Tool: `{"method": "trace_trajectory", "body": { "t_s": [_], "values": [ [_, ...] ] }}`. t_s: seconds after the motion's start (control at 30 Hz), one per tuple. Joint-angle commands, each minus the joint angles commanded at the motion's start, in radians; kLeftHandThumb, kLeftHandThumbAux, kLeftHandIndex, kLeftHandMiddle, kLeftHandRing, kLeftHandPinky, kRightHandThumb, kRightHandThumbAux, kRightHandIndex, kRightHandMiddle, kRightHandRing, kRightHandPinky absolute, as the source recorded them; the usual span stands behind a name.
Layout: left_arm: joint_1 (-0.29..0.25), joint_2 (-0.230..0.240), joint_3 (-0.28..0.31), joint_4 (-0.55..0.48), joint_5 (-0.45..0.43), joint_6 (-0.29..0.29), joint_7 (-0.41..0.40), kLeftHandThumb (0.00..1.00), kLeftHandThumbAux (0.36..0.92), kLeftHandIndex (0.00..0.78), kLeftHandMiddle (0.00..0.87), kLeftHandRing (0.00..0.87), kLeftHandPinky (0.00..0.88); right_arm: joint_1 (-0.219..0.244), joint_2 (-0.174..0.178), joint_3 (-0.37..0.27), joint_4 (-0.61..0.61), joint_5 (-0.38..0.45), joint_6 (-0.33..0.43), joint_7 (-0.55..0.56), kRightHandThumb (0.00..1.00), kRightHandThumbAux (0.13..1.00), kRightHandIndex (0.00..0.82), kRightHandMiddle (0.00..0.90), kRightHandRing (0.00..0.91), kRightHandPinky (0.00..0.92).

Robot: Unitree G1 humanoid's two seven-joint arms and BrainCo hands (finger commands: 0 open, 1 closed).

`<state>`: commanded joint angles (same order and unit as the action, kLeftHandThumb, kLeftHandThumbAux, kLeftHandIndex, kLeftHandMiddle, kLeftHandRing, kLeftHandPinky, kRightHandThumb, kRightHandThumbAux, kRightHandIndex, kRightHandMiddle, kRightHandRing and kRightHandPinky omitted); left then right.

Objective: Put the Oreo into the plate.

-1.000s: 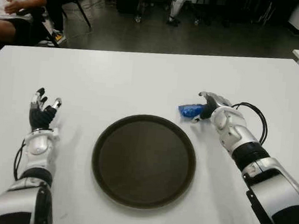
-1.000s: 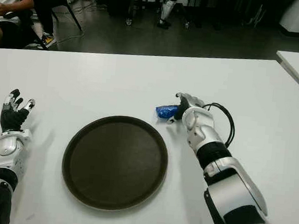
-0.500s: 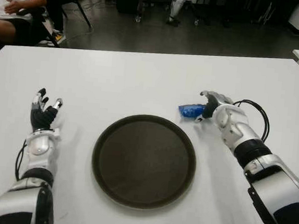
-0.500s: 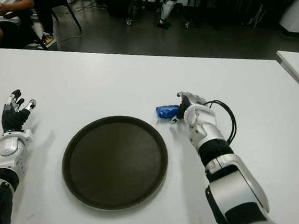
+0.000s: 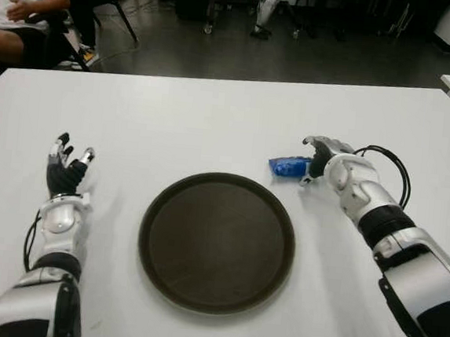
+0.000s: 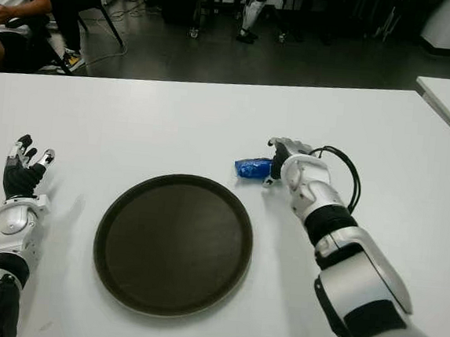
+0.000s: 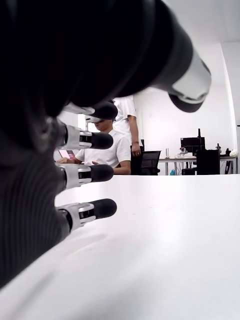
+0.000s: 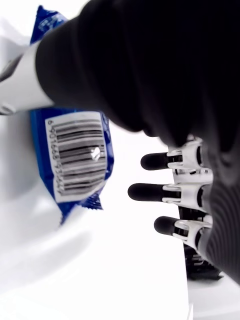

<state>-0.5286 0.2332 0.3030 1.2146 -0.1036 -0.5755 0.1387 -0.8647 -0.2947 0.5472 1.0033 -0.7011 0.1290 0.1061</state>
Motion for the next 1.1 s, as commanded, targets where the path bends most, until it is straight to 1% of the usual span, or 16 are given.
{"method": "trace_trajectory", "body": {
  "t_s": [0.17, 0.3, 0.37, 0.5, 0.73, 0.87, 1.0, 1.1],
  "values": [
    [-0.001, -0.002, -0.002, -0.001, -0.001, 0.002, 0.002, 0.000, 0.763, 0.000, 0.000, 0.000, 0.000, -0.010, -0.009, 0.013, 0.009, -0.008, -0.018, 0.028, 0.000, 0.888, 0.136, 0.143, 0.165, 0.118],
    [-0.001, -0.003, -0.008, -0.002, 0.002, 0.001, 0.004, 0.000, 0.768, 0.000, 0.000, 0.000, 0.000, -0.020, -0.017, 0.033, 0.016, -0.024, -0.029, 0.048, 0.000, 0.878, 0.122, 0.137, 0.160, 0.107],
    [-0.001, -0.003, -0.011, -0.002, 0.005, 0.000, 0.006, 0.000, 0.767, 0.000, 0.001, 0.000, 0.000, -0.021, -0.025, 0.043, 0.016, -0.029, -0.052, 0.048, 0.000, 0.876, 0.116, 0.137, 0.161, 0.116],
    [-0.001, -0.004, -0.013, -0.001, 0.004, 0.000, 0.004, 0.000, 0.764, 0.000, 0.003, 0.000, 0.002, -0.024, -0.030, 0.051, 0.025, -0.033, -0.083, 0.043, 0.000, 0.878, 0.110, 0.135, 0.163, 0.128],
    [-0.002, -0.009, -0.008, 0.000, -0.004, -0.001, 0.003, 0.000, 0.750, 0.000, 0.008, 0.000, 0.004, -0.021, -0.039, 0.056, 0.040, -0.048, -0.143, -0.004, 0.000, 0.871, 0.116, 0.128, 0.159, 0.135],
    [-0.002, -0.014, -0.010, -0.004, -0.001, -0.007, 0.011, 0.000, 0.750, 0.000, 0.011, 0.000, 0.006, -0.024, -0.040, 0.064, 0.044, -0.058, -0.145, -0.004, 0.000, 0.866, 0.109, 0.126, 0.158, 0.135],
    [0.000, -0.015, -0.012, -0.005, 0.002, -0.012, 0.014, 0.000, 0.749, 0.000, 0.011, 0.000, 0.005, -0.036, -0.037, 0.087, 0.054, -0.073, -0.137, 0.034, 0.000, 0.859, 0.102, 0.120, 0.147, 0.122],
    [0.000, -0.017, -0.012, -0.006, 0.001, -0.016, 0.011, 0.000, 0.764, 0.000, 0.015, 0.002, 0.010, -0.043, -0.036, 0.092, 0.055, -0.074, -0.133, 0.066, 0.000, 0.859, 0.112, 0.121, 0.144, 0.120]
  ]
}}
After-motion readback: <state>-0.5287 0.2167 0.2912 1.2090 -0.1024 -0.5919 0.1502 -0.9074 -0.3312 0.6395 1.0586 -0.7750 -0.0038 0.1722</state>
